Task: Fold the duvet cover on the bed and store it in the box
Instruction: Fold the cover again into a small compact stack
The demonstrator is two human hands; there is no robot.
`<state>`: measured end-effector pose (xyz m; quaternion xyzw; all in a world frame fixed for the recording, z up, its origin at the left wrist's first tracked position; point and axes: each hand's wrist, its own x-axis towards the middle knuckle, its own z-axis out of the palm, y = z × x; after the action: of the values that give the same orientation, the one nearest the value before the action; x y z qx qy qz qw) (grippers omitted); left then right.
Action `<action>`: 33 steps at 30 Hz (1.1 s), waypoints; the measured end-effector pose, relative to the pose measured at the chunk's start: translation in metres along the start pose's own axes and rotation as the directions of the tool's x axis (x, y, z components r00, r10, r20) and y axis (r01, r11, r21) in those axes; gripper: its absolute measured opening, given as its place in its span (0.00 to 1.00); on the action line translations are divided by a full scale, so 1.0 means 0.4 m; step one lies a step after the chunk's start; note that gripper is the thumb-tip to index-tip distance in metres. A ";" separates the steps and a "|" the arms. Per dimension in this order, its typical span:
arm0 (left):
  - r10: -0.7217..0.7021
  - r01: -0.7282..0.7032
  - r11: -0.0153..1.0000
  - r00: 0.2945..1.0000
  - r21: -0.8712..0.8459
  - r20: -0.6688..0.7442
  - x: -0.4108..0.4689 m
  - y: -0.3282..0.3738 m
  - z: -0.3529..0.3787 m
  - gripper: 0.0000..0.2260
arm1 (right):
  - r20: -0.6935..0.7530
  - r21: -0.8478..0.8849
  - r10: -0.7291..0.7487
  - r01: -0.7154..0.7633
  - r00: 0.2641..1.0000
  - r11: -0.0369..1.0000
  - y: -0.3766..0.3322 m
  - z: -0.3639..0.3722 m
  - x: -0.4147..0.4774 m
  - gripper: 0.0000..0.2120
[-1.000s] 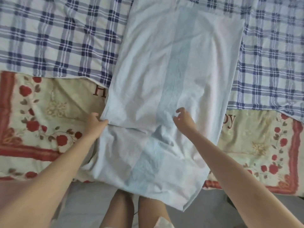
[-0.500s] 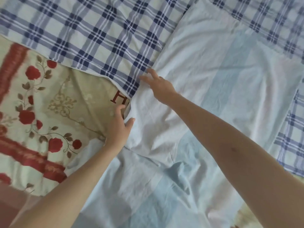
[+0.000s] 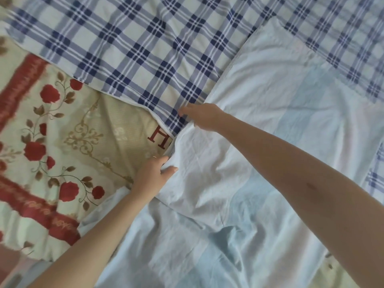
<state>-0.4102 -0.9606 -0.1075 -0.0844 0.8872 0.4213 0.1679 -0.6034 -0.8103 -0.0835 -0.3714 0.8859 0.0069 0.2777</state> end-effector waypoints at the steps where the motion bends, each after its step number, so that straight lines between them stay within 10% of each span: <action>1: -0.007 0.007 1.000 1.000 -0.004 0.006 0.002 0.000 -0.001 0.18 | -0.021 -0.027 -0.014 0.013 1.000 1.000 0.003 -0.006 -0.002 0.18; 5: -0.051 0.051 0.998 0.999 -0.032 -0.013 0.005 -0.004 -0.004 0.20 | -0.147 -0.157 -0.075 0.051 0.986 0.986 0.021 -0.008 -0.019 0.06; 9: -0.054 0.052 0.997 0.997 -0.052 -0.048 0.005 0.003 -0.003 0.22 | -0.277 -0.217 -0.224 0.166 0.934 0.962 0.026 0.007 -0.051 0.19; 17: -0.071 0.062 0.994 0.993 -0.088 -0.098 0.024 0.021 -0.013 0.22 | -0.285 -0.159 -0.007 -0.040 0.959 0.986 0.073 0.003 -0.061 0.14; 21: -0.077 0.075 0.997 0.995 -0.026 -0.065 0.050 0.046 -0.023 0.23 | -0.396 0.040 0.075 -0.065 0.915 0.997 0.116 0.001 -0.070 0.05; 26: -0.012 0.041 0.994 0.959 0.097 -0.281 0.190 0.094 -0.072 0.08 | -0.399 0.371 0.287 -0.132 0.871 0.919 0.193 0.018 -0.099 0.18; 33: -0.531 0.512 0.804 0.847 0.303 -0.023 0.646 0.329 -0.043 0.67 | -0.137 0.783 0.730 -0.379 0.669 0.494 0.470 -0.019 -0.113 0.26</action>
<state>-0.6926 -0.8931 -0.0982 -0.2853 0.8769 0.2231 0.3159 -0.7057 -0.6465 -0.0911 0.0892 0.9283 -0.3225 0.1623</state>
